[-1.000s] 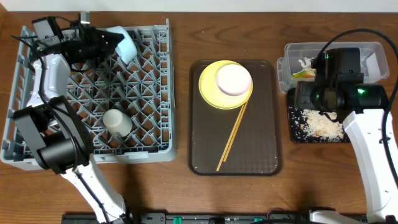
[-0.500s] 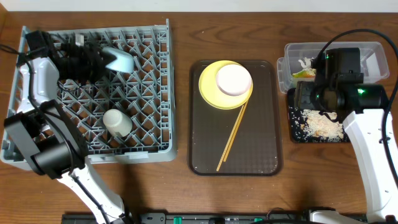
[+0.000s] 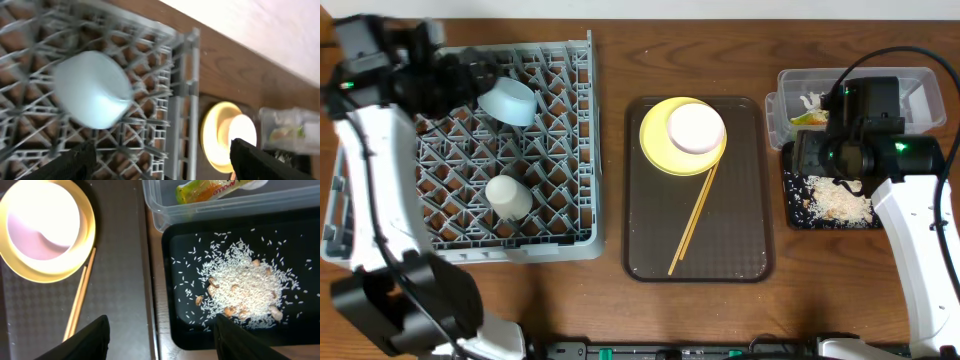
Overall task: Sort waste into correct bins and load items into the dishwasher rack
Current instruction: 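Lift the light-blue bowl and lower it into the dish rack, then move left gripper to the pink bowl on the yellow plate and grasp its rim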
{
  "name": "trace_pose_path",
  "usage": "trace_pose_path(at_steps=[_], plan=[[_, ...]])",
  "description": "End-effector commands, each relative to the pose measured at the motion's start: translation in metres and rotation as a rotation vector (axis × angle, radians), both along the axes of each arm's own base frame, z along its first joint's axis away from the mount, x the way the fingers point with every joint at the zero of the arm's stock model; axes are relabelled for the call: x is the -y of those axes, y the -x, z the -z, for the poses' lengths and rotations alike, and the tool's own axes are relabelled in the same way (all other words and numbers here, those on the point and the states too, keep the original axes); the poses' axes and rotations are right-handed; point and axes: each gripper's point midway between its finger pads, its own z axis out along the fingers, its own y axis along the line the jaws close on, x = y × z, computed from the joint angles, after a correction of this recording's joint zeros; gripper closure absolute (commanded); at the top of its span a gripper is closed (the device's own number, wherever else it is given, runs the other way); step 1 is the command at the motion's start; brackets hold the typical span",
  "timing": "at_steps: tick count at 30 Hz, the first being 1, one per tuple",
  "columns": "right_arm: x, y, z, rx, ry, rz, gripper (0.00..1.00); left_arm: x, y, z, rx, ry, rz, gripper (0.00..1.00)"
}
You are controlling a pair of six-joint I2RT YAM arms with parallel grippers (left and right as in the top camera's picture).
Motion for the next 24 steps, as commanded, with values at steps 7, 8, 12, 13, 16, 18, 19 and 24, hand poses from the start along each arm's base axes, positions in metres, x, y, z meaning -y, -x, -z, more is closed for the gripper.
trace_pose_path(at_steps=[7,8,12,13,16,18,19,24], plan=[[0.025,0.006,-0.002,-0.018,-0.031,0.146,0.34,0.158,0.002,0.012,0.034,-0.201,0.332,0.12],[0.027,0.007,-0.001,-0.024,-0.031,0.151,0.34,0.176,0.002,0.011,0.055,-0.201,0.369,0.12],[0.033,0.01,0.0,-0.035,-0.031,0.171,0.34,0.232,0.005,0.02,0.104,-0.277,0.454,0.12],[0.034,0.011,0.001,-0.039,-0.033,0.181,0.34,0.243,0.006,0.026,0.108,-0.312,0.463,0.12],[0.047,0.019,0.003,-0.067,-0.024,0.302,0.32,0.28,0.011,0.052,0.116,-0.404,0.546,0.12],[0.054,0.023,0.005,-0.078,-0.017,0.35,0.32,0.301,0.016,0.067,0.121,-0.441,0.613,0.12],[0.056,0.024,0.005,-0.082,-0.018,0.358,0.31,0.31,0.018,0.076,0.122,-0.459,0.647,0.12],[0.06,0.029,0.007,-0.1,-0.014,0.371,0.3,0.345,0.025,0.131,0.092,-0.554,0.735,0.12]])
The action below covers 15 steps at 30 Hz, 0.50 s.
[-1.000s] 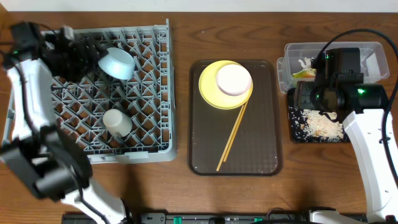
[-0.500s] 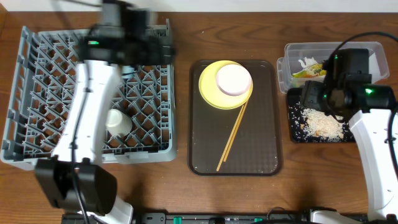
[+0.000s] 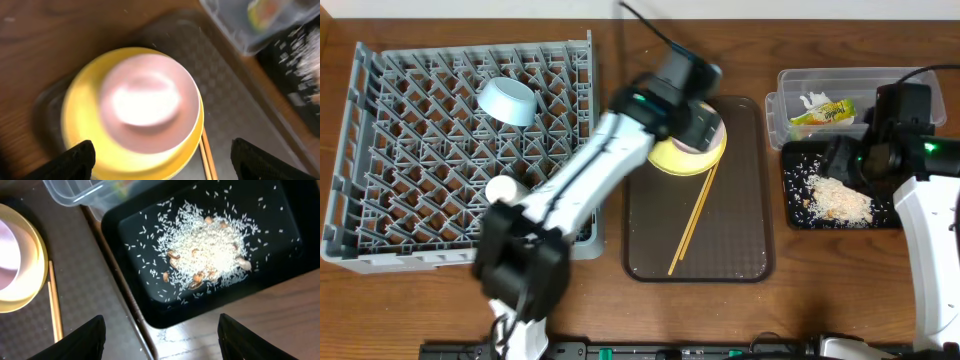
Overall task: Sort waste into correct bins and load items into the dishwasher rack
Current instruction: 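Move left gripper to the pink bowl on the yellow plate and grasp its rim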
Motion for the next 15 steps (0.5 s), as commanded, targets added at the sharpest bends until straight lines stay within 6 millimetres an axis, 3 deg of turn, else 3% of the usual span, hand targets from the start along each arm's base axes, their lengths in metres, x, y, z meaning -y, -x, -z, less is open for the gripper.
trace_pose_path(at_steps=[1,4,10,15], plan=[[0.007,0.002,-0.004,0.005,0.013,0.049,0.3,0.007,-0.002,0.031,0.026,-0.113,0.051,0.12],[0.007,0.003,-0.004,0.004,0.012,0.049,0.3,0.018,0.005,0.054,0.01,-0.152,0.111,0.12],[0.007,0.002,-0.004,0.005,0.012,0.049,0.3,0.023,0.006,0.075,-0.005,-0.173,0.128,0.13],[0.007,0.003,-0.004,0.004,0.012,0.049,0.3,0.01,-0.006,0.082,0.038,-0.25,0.076,0.3]])
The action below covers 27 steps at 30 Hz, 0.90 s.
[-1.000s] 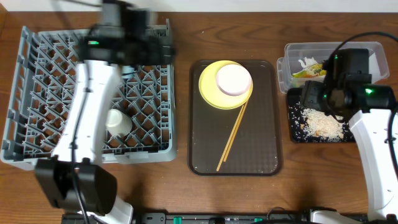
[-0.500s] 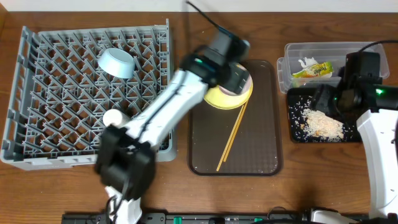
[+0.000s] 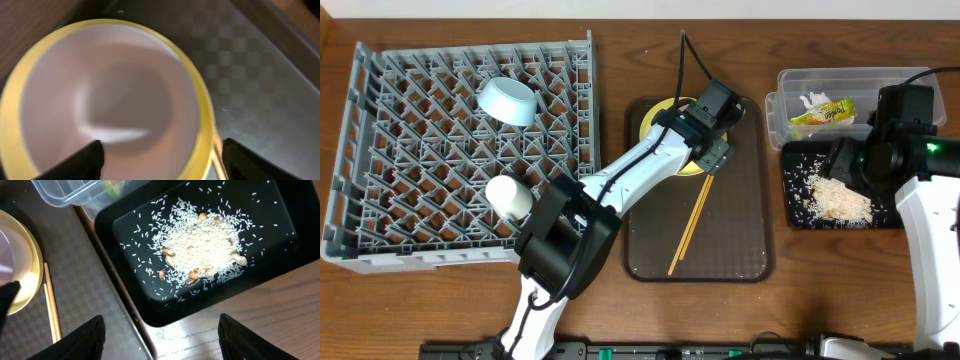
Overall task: Sort waste into correct bins and load items into the dishwasher rack
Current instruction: 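Move left gripper to the pink bowl on the yellow plate and grasp its rim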
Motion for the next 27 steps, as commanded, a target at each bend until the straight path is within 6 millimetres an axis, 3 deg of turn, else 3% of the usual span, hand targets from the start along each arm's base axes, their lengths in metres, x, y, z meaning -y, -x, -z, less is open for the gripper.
trace_pose_path(at_steps=[1,15,27], plan=[[0.004,0.0,-0.005,0.013,0.01,0.025,0.3,-0.012,-0.01,0.008,0.035,-0.067,-0.027,0.31],[0.004,0.0,-0.005,0.013,0.01,0.025,0.3,-0.011,-0.001,0.021,0.0,-0.057,-0.011,0.33],[0.004,0.003,-0.004,0.002,0.01,0.022,0.3,-0.015,0.006,0.03,-0.021,-0.072,-0.011,0.67]])
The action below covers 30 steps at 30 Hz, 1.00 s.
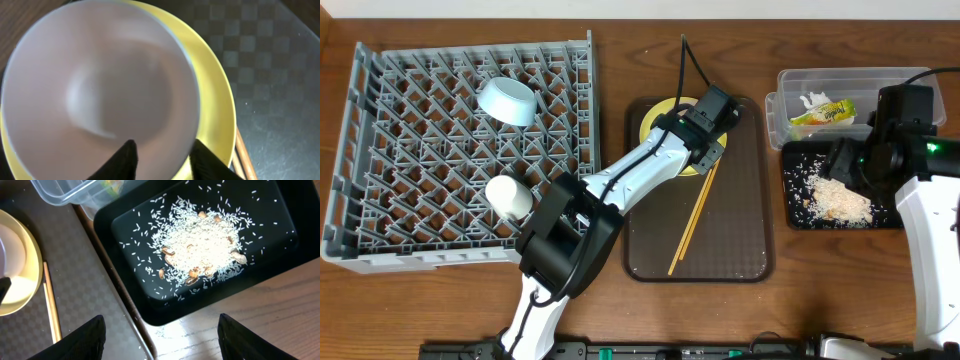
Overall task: Sort waste into correct bins and load items into the dishwasher rack
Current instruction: 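Move left gripper to the pink bowl on the yellow plate and grasp its rim, then carry the pink bowl with left gripper into the dish rack and release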
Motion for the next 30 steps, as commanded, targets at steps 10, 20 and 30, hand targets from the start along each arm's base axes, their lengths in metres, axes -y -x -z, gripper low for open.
trace_pose_path(at_steps=[10,20,30], plan=[[0.005,0.001,-0.004,0.009,0.013,0.018,0.31,-0.017,0.018,0.037,-0.064,-0.062,-0.001,0.75],[0.005,0.002,-0.004,0.005,0.018,0.016,0.31,-0.027,0.001,0.007,0.051,-0.098,-0.05,0.89],[0.007,0.002,-0.004,0.004,0.028,0.019,0.31,-0.042,0.009,-0.086,0.124,0.027,-0.149,0.94]])
